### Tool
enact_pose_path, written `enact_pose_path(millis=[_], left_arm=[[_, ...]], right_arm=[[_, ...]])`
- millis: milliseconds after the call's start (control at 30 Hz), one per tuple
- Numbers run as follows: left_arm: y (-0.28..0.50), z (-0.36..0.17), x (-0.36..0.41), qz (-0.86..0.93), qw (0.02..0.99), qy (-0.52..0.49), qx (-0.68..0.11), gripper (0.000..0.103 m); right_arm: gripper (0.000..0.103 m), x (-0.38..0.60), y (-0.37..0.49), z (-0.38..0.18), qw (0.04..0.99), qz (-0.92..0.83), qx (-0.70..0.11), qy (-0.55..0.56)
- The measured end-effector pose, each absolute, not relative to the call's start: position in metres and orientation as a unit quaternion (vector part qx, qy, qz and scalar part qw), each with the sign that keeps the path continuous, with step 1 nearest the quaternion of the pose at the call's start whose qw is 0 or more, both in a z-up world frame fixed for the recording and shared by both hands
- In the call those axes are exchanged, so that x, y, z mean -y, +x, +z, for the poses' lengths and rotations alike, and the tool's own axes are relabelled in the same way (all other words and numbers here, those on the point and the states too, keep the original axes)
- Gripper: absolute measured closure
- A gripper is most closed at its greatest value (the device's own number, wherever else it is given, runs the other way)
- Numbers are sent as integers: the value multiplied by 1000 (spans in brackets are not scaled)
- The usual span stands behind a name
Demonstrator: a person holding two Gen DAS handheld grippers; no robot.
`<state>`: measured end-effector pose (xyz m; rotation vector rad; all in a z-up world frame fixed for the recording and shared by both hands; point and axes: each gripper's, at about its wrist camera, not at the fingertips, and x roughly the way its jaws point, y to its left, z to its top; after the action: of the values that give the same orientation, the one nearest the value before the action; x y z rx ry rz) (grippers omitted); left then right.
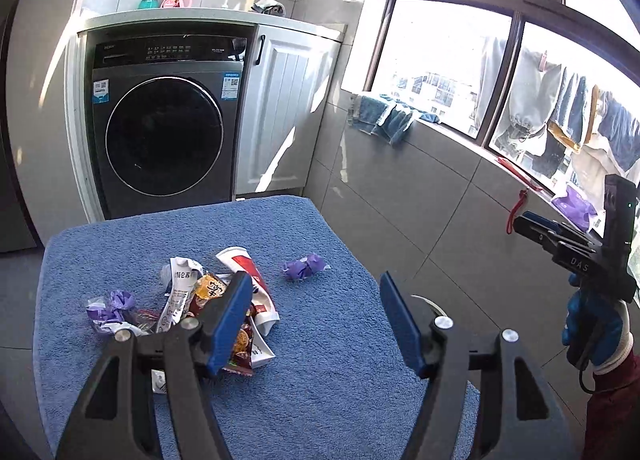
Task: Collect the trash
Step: 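Return both tools to the table above the remaining wrappers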
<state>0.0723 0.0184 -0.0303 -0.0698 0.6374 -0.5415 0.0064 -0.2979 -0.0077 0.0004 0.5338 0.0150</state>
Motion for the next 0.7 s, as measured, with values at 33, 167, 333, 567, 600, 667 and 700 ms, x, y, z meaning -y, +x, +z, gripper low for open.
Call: enact_pose_path(millis=[33, 167, 333, 567, 600, 667, 700], left_arm=[[73, -33, -35, -252, 916, -39, -308, 38], [75, -51, -98, -208, 924, -69, -315, 38], [74, -72, -152, -168, 926, -94, -325, 38], [90, -89, -138, -202, 912, -90, -346, 38], [95, -92, -129, -213, 909, -84, -350, 38], [103, -95, -110, -235, 902, -70, -355, 38], [109, -97, -101, -245, 899, -63, -357, 38]], right_arm=[[56, 289, 9, -5, 964, 13, -265, -4], [54, 259, 24, -1, 962, 35, -269, -17], [52, 229, 48, -7, 958, 63, -279, -20], [50, 211, 91, -43, 944, 95, -316, -20], [49, 211, 96, -49, 941, 98, -323, -21], [47, 210, 107, -62, 936, 104, -335, -21], [45, 211, 113, -69, 934, 107, -341, -20]])
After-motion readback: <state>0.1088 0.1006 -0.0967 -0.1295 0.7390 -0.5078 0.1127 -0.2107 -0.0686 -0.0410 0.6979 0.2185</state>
